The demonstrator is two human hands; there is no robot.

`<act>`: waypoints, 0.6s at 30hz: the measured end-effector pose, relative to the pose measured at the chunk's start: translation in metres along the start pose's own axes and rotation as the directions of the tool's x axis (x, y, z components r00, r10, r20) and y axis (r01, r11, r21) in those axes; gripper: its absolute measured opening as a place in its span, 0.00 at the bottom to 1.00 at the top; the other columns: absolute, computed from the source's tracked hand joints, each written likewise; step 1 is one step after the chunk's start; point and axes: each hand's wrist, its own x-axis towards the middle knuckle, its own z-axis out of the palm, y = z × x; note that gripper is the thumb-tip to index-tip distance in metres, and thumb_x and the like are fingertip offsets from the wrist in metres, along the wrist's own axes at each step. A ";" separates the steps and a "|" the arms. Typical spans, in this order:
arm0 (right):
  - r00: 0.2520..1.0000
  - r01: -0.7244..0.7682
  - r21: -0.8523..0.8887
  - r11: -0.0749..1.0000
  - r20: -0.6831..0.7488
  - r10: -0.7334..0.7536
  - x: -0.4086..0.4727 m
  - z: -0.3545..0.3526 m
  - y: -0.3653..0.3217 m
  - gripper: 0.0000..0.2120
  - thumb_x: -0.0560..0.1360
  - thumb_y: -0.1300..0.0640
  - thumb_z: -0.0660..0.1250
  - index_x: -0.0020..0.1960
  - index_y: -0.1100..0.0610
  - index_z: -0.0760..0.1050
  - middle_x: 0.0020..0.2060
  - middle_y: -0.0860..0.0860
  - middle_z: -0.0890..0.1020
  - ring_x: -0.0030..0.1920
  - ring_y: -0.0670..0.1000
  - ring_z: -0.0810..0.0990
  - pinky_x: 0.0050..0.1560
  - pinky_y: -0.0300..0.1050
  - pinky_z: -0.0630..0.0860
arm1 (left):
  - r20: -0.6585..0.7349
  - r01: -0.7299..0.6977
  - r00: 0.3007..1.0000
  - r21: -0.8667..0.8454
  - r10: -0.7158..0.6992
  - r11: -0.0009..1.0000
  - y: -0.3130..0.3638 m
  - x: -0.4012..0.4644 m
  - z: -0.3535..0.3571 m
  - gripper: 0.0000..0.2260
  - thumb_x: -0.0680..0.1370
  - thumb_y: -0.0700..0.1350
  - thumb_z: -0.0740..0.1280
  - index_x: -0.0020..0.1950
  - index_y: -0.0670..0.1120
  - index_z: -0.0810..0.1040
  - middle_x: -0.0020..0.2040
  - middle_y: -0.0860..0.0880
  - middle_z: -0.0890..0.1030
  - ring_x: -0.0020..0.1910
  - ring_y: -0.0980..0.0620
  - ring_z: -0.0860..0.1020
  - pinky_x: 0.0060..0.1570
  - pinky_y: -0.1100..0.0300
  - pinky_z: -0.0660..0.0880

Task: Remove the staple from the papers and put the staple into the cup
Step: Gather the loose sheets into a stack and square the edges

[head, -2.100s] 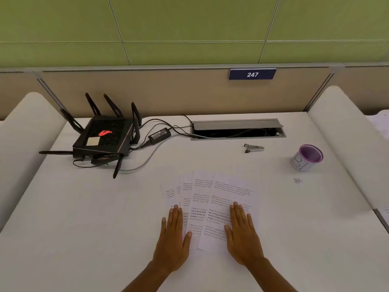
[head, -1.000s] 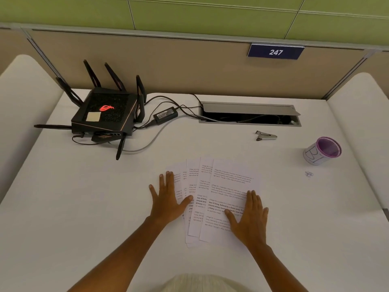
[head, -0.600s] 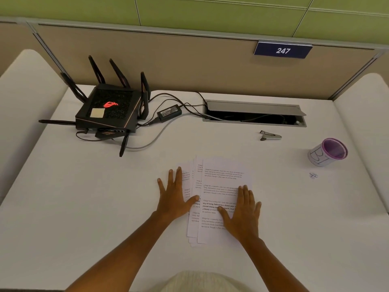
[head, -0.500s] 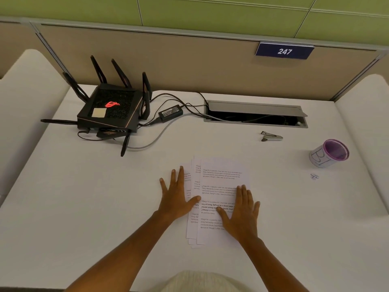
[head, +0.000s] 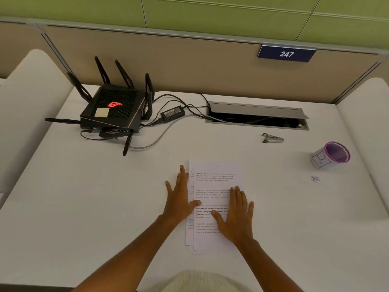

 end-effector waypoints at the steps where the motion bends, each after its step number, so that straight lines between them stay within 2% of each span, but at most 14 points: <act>1: 1.000 0.000 -0.002 1.000 0.001 0.000 -0.001 0.000 -0.001 0.51 0.75 0.28 0.61 0.84 0.58 0.47 0.84 0.56 0.52 0.84 0.59 0.50 0.80 0.69 0.49 | -0.007 -0.004 1.000 -0.013 0.004 1.000 0.000 -0.001 0.002 0.57 0.77 0.61 0.71 0.76 0.65 0.20 0.88 0.53 0.52 0.87 0.47 0.53 0.78 0.39 0.27; 4: 1.000 0.000 -0.006 1.000 0.004 0.000 -0.002 0.002 -0.002 0.51 0.75 0.28 0.59 0.84 0.57 0.47 0.84 0.55 0.52 0.84 0.59 0.50 0.80 0.69 0.49 | -0.027 -0.010 1.000 -0.074 0.008 0.997 0.001 -0.004 0.006 0.56 0.79 0.57 0.72 0.81 0.57 0.25 0.86 0.55 0.58 0.85 0.48 0.60 0.80 0.38 0.28; 6: 1.000 0.000 -0.005 1.000 0.001 0.000 -0.002 0.003 -0.002 0.51 0.75 0.28 0.60 0.84 0.57 0.47 0.84 0.55 0.52 0.84 0.59 0.51 0.80 0.70 0.49 | -0.045 0.004 0.999 -0.142 -0.010 0.990 0.006 -0.007 0.006 0.55 0.79 0.53 0.73 0.83 0.56 0.27 0.83 0.57 0.64 0.83 0.48 0.65 0.80 0.39 0.28; 9: 1.000 0.002 -0.008 1.000 -0.006 -0.002 -0.003 0.005 -0.001 0.51 0.74 0.27 0.59 0.84 0.58 0.48 0.84 0.55 0.53 0.84 0.59 0.52 0.80 0.70 0.49 | -0.098 0.034 0.993 -0.254 -0.061 0.967 0.013 -0.013 0.007 0.55 0.79 0.49 0.74 0.83 0.57 0.29 0.74 0.62 0.70 0.78 0.49 0.73 0.81 0.41 0.30; 13: 1.000 0.001 -0.007 1.000 -0.005 -0.001 -0.003 0.004 -0.001 0.51 0.74 0.27 0.59 0.84 0.58 0.48 0.84 0.56 0.53 0.84 0.59 0.52 0.80 0.69 0.49 | -0.159 0.083 0.979 -0.245 -0.124 0.966 0.023 -0.022 0.008 0.56 0.78 0.49 0.76 0.80 0.65 0.28 0.71 0.52 0.79 0.71 0.50 0.78 0.83 0.44 0.36; 15: 1.000 0.011 -0.009 1.000 0.015 -0.010 -0.005 0.004 -0.001 0.51 0.75 0.28 0.59 0.84 0.58 0.47 0.84 0.55 0.51 0.84 0.59 0.50 0.81 0.69 0.47 | -0.153 0.092 0.979 -0.254 -0.134 0.963 0.027 -0.029 0.010 0.54 0.79 0.48 0.75 0.81 0.63 0.30 0.74 0.51 0.78 0.73 0.50 0.75 0.85 0.43 0.43; 16: 0.999 0.020 -0.008 1.000 0.027 -0.020 -0.005 0.004 -0.001 0.50 0.75 0.28 0.59 0.84 0.57 0.47 0.84 0.55 0.50 0.84 0.59 0.49 0.81 0.68 0.46 | -0.143 0.082 0.982 -0.282 -0.126 0.956 0.029 -0.033 0.012 0.53 0.80 0.47 0.74 0.82 0.63 0.31 0.77 0.51 0.75 0.74 0.51 0.74 0.85 0.42 0.50; 17: 0.999 0.029 -0.003 1.000 0.036 -0.029 -0.006 0.005 0.000 0.50 0.75 0.28 0.59 0.84 0.57 0.47 0.84 0.55 0.50 0.84 0.59 0.49 0.80 0.67 0.45 | -0.134 0.060 0.985 -0.320 -0.107 0.945 0.031 -0.037 0.013 0.52 0.80 0.47 0.74 0.82 0.64 0.33 0.79 0.52 0.72 0.73 0.53 0.73 0.82 0.40 0.62; 18: 0.998 0.038 0.008 0.999 0.039 -0.038 -0.006 0.004 0.001 0.50 0.75 0.28 0.60 0.84 0.57 0.47 0.84 0.55 0.50 0.84 0.59 0.49 0.80 0.66 0.44 | -0.123 0.030 0.989 -0.362 -0.079 0.932 0.032 -0.041 0.013 0.52 0.80 0.46 0.73 0.82 0.68 0.33 0.80 0.55 0.70 0.72 0.54 0.76 0.75 0.41 0.74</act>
